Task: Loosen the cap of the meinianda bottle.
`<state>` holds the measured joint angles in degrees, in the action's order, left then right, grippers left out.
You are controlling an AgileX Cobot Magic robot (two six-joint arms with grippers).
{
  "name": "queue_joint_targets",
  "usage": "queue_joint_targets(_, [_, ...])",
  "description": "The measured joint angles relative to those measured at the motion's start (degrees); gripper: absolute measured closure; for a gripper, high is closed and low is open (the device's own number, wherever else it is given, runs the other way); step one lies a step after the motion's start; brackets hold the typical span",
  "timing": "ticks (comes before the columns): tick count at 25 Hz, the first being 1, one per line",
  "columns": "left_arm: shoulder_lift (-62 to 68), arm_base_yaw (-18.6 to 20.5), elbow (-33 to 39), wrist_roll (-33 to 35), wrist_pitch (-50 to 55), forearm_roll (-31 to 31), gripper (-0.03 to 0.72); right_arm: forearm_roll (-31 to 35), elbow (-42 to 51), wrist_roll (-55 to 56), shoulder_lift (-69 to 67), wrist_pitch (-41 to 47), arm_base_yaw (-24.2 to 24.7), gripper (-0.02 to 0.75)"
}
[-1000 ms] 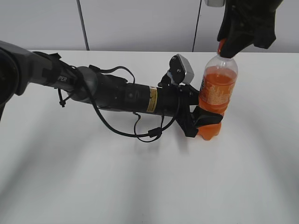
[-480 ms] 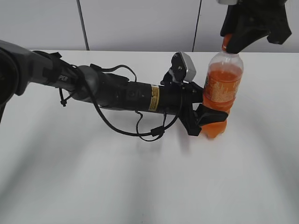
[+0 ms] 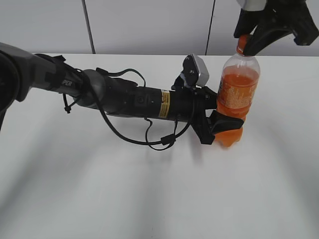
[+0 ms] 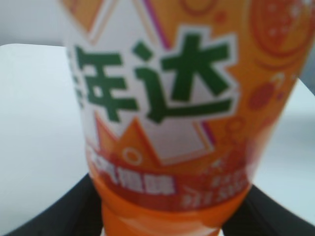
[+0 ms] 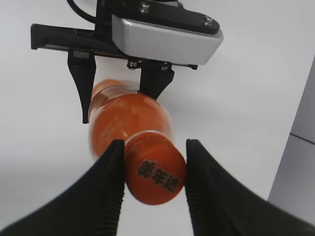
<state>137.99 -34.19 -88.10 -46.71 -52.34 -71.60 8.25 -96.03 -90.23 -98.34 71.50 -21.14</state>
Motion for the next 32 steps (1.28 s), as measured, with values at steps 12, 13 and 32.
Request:
queue_joint_targets(12, [0.0, 0.0, 0.0, 0.0, 0.17, 0.0, 0.286, 0.56, 0.0, -16.38, 0.0, 0.02, 0.0, 0.459])
queue_joint_targets(13, [0.0, 0.0, 0.0, 0.0, 0.17, 0.0, 0.286, 0.93, 0.0, -17.94, 0.0, 0.02, 0.0, 0.459])
queue_joint_targets(32, [0.0, 0.0, 0.0, -0.05, 0.17, -0.05, 0.286, 1.01, 0.0, -31.4, 0.01, 0.02, 0.0, 0.459])
